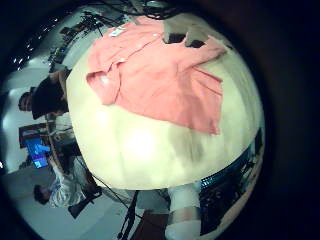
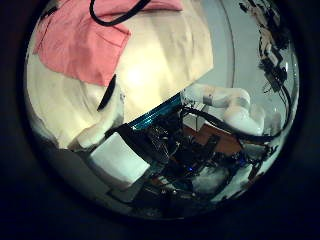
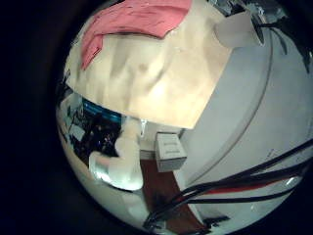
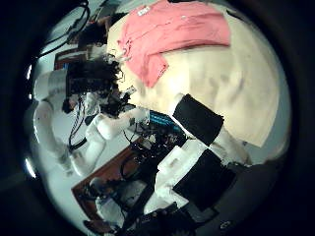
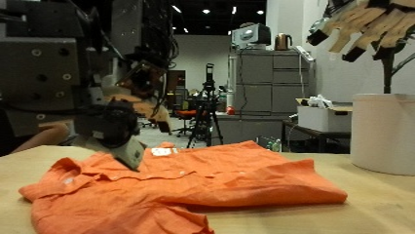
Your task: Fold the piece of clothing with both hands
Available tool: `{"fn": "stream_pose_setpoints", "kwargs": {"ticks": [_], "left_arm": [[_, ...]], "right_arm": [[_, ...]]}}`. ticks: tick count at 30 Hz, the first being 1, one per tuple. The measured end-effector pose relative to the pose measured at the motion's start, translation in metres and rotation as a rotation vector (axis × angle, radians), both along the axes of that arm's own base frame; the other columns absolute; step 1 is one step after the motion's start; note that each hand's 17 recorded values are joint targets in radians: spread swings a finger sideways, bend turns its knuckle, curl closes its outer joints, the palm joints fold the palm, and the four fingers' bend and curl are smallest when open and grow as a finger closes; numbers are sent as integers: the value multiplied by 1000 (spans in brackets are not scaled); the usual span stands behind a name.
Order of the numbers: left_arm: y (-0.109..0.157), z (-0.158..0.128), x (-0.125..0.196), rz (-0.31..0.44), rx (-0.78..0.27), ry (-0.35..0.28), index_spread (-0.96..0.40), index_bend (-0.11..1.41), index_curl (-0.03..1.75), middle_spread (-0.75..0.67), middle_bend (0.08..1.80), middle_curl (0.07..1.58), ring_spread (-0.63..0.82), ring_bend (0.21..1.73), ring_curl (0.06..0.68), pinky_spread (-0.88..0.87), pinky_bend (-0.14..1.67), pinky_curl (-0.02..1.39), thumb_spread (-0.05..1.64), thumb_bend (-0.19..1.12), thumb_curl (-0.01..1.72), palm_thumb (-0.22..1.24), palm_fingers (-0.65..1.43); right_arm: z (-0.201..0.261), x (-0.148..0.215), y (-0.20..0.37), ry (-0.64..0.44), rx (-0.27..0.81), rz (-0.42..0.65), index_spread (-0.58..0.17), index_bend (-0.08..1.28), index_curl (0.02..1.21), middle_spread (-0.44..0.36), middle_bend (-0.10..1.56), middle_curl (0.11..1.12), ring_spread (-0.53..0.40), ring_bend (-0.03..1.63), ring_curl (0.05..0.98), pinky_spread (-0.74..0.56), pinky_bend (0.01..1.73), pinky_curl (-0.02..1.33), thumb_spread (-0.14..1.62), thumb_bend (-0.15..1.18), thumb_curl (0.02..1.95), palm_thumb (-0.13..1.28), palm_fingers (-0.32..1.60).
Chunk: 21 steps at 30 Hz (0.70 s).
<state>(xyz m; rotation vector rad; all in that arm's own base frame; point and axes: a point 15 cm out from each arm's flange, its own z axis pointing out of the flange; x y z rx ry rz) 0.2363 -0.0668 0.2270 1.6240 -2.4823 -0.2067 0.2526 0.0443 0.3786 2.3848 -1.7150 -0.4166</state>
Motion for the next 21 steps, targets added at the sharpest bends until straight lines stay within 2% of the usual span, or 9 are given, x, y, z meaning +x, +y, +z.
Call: {"fn": "stream_pose_setpoints", "kwargs": {"ticks": [3,5,8,15,21], "left_arm": [[3,-11,3,-22,23,8,106,145,274,133,198,367,374,508,207,310,380,319,1023,-44,330,498,165],[4,-20,8,-33,35,5,114,150,274,147,196,365,389,512,207,325,383,318,1011,-42,321,466,152],[4,-37,16,-51,53,10,120,151,274,165,199,363,409,515,206,342,385,316,994,-37,314,432,139],[2,-69,20,-82,85,66,133,145,267,192,204,363,444,526,206,364,396,316,967,-30,310,396,106],[-2,-82,16,-95,127,104,152,145,261,205,205,361,453,533,208,366,408,315,953,-29,311,389,86]], "right_arm": [[0,2,3,7,-1,10,-389,178,326,-4,285,373,75,536,166,315,289,208,1298,-11,238,596,497],[-1,1,3,15,-2,13,-387,179,325,-53,285,374,66,540,167,312,290,207,1299,-11,239,598,497],[-2,1,3,20,-4,13,-386,182,327,-84,284,374,56,541,166,309,290,205,1300,-12,239,598,498],[-5,0,-3,27,-27,14,-379,182,332,-121,285,373,44,538,162,295,293,201,1301,-12,239,598,504],[-5,-1,-8,20,-42,17,-379,182,335,-129,280,372,31,539,160,285,297,199,1301,-12,239,598,502]]}}
